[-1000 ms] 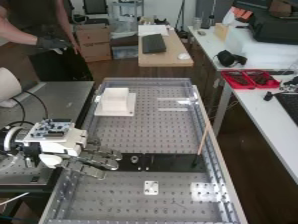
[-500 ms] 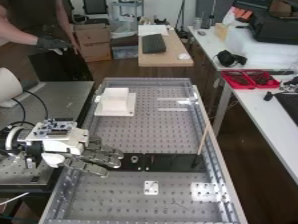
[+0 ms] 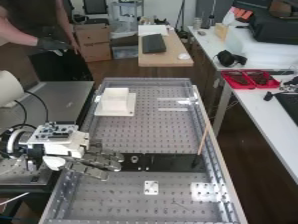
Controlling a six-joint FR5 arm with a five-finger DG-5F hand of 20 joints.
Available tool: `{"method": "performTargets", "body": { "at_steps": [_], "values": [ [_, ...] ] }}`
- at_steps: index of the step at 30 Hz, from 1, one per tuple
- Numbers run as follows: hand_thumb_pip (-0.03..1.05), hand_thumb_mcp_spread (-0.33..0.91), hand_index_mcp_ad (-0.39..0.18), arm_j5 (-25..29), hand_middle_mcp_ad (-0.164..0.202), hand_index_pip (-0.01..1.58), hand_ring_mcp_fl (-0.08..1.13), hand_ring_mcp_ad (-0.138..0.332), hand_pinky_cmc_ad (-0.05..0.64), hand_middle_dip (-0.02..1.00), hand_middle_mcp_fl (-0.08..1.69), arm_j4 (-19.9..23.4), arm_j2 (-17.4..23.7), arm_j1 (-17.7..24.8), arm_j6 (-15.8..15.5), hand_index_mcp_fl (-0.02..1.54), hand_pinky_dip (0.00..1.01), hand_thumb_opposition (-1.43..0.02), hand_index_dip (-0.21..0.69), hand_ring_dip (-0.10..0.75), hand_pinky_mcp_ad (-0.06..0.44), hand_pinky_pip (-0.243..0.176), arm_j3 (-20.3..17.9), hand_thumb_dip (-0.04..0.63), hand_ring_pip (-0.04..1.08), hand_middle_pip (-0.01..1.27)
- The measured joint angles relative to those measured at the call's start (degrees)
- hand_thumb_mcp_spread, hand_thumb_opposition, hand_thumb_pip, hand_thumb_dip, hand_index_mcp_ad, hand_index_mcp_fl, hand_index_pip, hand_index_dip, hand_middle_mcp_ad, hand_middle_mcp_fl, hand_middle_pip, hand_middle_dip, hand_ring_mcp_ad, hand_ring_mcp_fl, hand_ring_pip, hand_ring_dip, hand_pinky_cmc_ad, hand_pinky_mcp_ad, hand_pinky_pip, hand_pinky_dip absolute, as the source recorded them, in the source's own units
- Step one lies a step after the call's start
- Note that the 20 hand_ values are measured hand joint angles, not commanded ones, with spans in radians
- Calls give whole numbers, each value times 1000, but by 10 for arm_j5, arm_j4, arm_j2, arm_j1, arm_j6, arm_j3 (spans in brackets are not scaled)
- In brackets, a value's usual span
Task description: Grab the smaller nut and place it in the white container
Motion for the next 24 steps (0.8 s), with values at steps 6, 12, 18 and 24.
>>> {"method": "performTargets", "body": {
  "at_steps": [6, 12, 18, 24],
  "values": [
    [824, 466, -113, 0, 37, 1550, 0, 129, 305, 239, 40, 1, -2, 0, 1, -10, 176, -836, 278, 89, 182, -42, -1, 311, 94, 134],
    [810, 456, -113, 1, 33, 1550, 0, 129, 305, 239, 38, -4, 6, -1, 1, -10, 176, -852, 274, 89, 182, -42, -4, 286, 94, 134],
    [810, 456, -113, 3, 33, 1550, 0, 129, 305, 239, 38, -10, 19, -1, 0, -10, 176, -852, 274, 89, 182, -42, -7, 284, 94, 138],
    [810, 456, -113, 6, 33, 1550, 0, 129, 305, 239, 38, -14, 22, 1, 2, -10, 176, -852, 274, 89, 182, -42, -6, 284, 94, 138]
  ]
}}
